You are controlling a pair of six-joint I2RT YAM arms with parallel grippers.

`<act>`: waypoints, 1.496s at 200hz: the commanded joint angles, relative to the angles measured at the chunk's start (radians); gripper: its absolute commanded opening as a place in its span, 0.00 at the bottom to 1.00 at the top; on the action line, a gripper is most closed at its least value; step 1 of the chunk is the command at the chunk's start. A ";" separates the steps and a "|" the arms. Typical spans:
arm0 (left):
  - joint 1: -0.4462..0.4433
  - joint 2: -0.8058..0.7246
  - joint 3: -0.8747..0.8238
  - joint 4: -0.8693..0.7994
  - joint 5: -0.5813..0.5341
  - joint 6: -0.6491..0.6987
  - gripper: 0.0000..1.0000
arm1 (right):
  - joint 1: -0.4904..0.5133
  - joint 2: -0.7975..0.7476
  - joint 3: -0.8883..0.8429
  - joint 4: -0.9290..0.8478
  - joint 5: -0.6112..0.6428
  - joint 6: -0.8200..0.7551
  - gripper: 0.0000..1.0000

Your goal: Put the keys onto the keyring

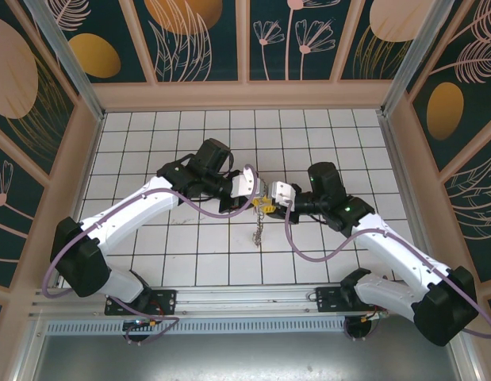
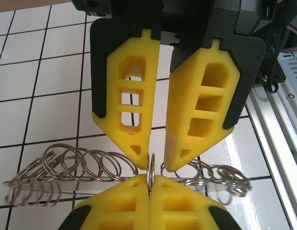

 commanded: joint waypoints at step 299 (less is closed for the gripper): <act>0.011 -0.155 -0.112 0.260 0.060 -0.138 0.00 | 0.016 -0.171 -0.177 0.297 -0.004 0.203 0.14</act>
